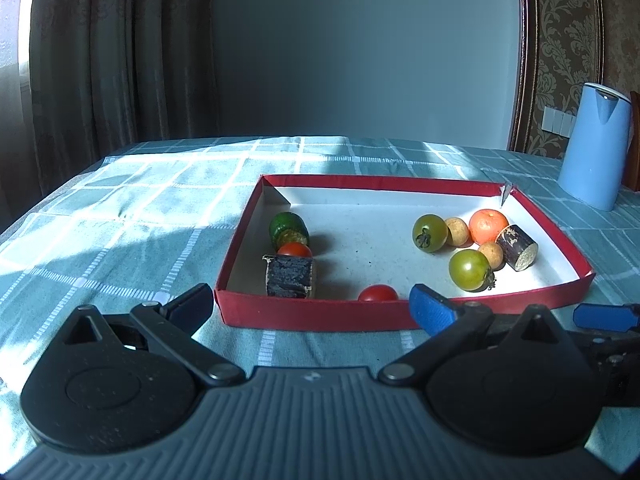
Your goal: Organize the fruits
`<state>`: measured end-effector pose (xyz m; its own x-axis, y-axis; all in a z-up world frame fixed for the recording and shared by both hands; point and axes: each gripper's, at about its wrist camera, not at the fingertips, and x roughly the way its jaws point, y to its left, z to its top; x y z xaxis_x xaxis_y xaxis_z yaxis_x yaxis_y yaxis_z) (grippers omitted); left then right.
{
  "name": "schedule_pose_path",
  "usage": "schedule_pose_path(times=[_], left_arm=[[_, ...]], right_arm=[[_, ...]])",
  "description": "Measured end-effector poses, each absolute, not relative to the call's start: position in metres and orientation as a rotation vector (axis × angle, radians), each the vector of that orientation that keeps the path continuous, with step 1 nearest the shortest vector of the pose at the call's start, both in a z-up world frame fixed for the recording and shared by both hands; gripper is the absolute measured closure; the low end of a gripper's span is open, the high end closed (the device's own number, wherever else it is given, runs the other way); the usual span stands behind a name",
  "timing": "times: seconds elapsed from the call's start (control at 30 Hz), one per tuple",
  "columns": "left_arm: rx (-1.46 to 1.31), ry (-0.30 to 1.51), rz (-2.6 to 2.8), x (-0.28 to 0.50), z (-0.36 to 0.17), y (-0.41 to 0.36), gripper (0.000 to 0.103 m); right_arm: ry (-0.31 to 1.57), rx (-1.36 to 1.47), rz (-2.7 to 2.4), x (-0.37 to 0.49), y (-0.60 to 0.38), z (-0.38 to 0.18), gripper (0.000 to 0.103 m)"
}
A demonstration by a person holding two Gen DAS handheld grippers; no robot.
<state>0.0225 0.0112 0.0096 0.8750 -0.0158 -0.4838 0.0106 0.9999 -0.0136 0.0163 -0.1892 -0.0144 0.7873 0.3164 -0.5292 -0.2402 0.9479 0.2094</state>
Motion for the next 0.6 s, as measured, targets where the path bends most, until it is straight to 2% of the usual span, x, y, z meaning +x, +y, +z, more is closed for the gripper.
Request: schedule_pose_path(times=[0.6], left_arm=[[0.018, 0.534, -0.112, -0.004, -0.001, 0.001, 0.000]], right_arm=[[0.548, 0.066, 0.263, 0.009, -0.184, -0.012, 0.020]])
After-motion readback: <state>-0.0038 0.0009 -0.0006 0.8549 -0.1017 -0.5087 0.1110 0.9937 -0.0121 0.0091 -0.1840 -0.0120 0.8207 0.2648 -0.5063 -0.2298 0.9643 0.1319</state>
